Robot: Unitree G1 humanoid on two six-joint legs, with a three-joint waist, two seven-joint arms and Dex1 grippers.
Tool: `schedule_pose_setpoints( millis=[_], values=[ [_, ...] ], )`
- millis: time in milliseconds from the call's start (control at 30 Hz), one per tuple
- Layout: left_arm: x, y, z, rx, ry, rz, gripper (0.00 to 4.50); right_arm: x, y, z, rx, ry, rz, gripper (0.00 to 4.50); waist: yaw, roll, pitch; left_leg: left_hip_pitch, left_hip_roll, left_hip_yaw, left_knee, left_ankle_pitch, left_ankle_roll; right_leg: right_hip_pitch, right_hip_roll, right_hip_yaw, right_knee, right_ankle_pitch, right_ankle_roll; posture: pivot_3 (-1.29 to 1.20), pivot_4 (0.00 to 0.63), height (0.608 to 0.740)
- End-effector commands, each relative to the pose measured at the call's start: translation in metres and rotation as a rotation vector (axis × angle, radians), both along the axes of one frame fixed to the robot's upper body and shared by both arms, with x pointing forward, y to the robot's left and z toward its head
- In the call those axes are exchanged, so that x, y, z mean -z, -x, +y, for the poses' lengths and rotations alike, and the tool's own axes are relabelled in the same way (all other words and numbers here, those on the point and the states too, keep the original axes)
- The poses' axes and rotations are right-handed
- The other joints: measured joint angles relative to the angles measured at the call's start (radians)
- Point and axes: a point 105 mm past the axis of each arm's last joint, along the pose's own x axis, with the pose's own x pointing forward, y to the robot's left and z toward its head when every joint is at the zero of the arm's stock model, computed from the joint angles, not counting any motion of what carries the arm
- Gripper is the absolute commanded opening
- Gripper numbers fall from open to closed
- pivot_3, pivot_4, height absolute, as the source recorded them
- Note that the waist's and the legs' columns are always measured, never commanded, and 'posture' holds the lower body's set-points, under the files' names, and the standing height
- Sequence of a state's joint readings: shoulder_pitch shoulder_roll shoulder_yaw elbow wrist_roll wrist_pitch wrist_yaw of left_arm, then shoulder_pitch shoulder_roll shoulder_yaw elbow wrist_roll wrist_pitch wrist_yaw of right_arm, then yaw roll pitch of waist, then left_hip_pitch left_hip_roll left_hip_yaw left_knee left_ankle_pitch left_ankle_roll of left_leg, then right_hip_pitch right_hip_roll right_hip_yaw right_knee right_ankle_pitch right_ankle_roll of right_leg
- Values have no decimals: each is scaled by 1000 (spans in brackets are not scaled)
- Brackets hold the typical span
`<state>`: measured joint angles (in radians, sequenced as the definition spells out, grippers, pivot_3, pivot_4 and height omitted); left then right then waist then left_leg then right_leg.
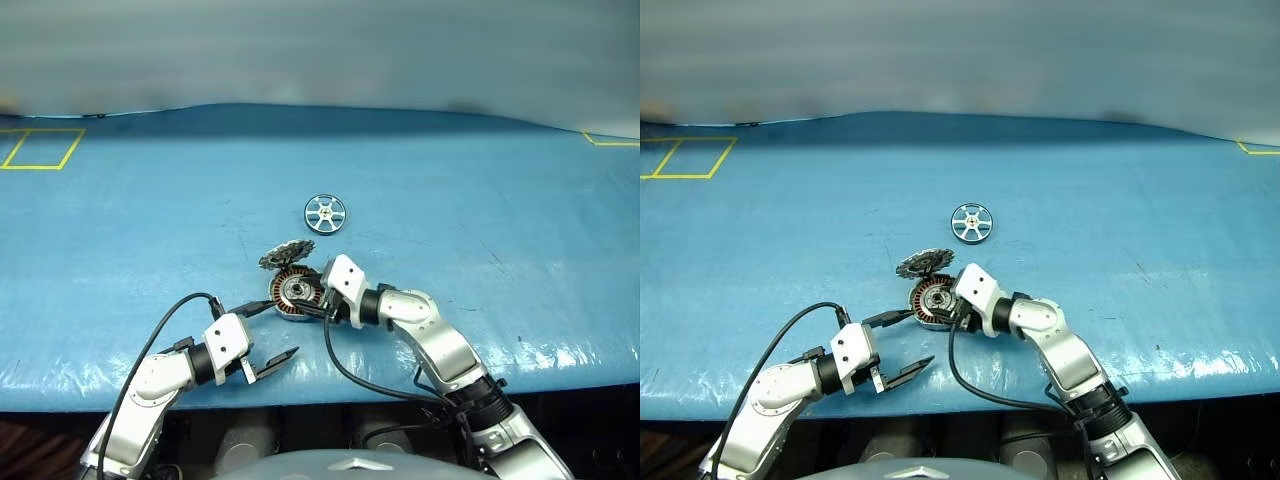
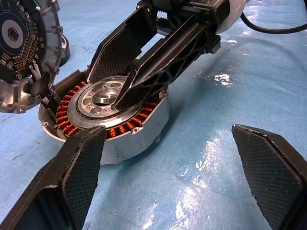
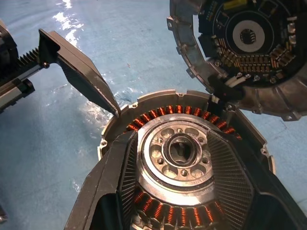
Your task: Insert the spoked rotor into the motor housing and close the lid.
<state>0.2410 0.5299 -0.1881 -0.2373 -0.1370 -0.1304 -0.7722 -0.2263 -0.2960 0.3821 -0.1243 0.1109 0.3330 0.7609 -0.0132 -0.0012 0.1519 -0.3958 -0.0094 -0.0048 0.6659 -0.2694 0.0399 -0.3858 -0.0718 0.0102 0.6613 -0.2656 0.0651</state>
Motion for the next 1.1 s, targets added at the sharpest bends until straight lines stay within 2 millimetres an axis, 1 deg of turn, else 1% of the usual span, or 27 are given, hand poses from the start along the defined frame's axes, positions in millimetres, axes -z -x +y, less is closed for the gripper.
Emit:
schedule_pose_setpoints(
  millis=[33, 167, 200, 233, 267, 400, 433, 600, 833, 967, 1000, 1100],
  values=[
    [-9, 1, -6, 15, 21, -29, 4500, -15, 1, 4, -20, -56, -25, 2402, 0, 0, 0, 0, 0, 0, 0, 0, 0, 0, 0, 0, 0, 0, 0, 0, 150, 740],
    [-9, 0, -6, 11, 15, -32, 4500, -16, 0, 5, -15, -91, 4, 2402, 0, 0, 0, 0, 0, 0, 0, 0, 0, 0, 0, 0, 0, 0, 0, 0, 150, 740],
    [-9, 0, -6, 11, 12, -32, 4500, -16, -1, 6, -11, -92, 7, 2012, 0, 0, 0, 0, 0, 0, 0, 0, 0, 0, 0, 0, 0, 0, 0, 0, 150, 740],
    [-8, 0, -6, 11, 9, -32, 4500, -16, -2, 6, -8, -93, 9, 1896, 0, 0, 0, 0, 0, 0, 0, 0, 0, 0, 0, 0, 0, 0, 0, 0, 150, 740],
    [-8, 0, -6, 11, 9, -31, 4500, -15, -4, 5, 4, -97, 12, 1613, 0, 0, 0, 0, 0, 0, 0, 0, 0, 0, 0, 0, 0, 0, 0, 0, 150, 740],
    [-8, 0, -6, 11, 12, -30, 4500, -14, -11, 4, 31, -93, 12, 283, 0, 0, 0, 0, 0, 0, 0, 0, 0, 0, -1, 0, 0, 0, 0, 0, 150, 740],
    [-8, 0, -6, 10, 13, -30, 4500, -14, -13, 3, 36, -91, 12, 19, 0, 0, 0, 0, 0, 0, 0, 0, 0, 0, -1, 0, 0, 0, 0, 0, 150, 740],
    [-9, 0, -5, 7, 12, -31, 4500, -11, -15, 4, 36, -68, 12, 19, 0, 0, 0, 0, 0, 0, 0, 0, 0, 0, -1, 0, 0, 0, 0, 0, 150, 740],
    [-9, 0, -5, 3, 12, -34, 4500, -4, -7, 8, -8, -43, 37, 19, 0, 0, 0, 0, 0, 0, 0, 0, 0, 0, -1, 0, 0, 0, 0, 0, 150, 740],
    [-8, 0, -5, 2, 10, -34, 4500, -3, -7, 7, -5, -31, 34, 19, 0, 0, 0, 0, 0, 0, 0, 0, 0, 0, -1, 0, 0, 0, 0, 0, 150, 740],
    [-8, 0, -5, 2, 9, -34, 4500, 0, -7, 7, -7, -10, 31, 19, 0, 0, 0, 0, 0, 0, 0, 0, 0, 0, -1, 0, 0, 0, 0, 0, 150, 740],
    [-8, 0, -5, 1, 8, -35, 4500, 16, -8, 1, 3, 108, 3, 19, 0, 0, 0, 0, 0, 0, 0, 0, 0, 0, -1, 0, 0, 0, 0, 0, 150, 740]
  ],
)
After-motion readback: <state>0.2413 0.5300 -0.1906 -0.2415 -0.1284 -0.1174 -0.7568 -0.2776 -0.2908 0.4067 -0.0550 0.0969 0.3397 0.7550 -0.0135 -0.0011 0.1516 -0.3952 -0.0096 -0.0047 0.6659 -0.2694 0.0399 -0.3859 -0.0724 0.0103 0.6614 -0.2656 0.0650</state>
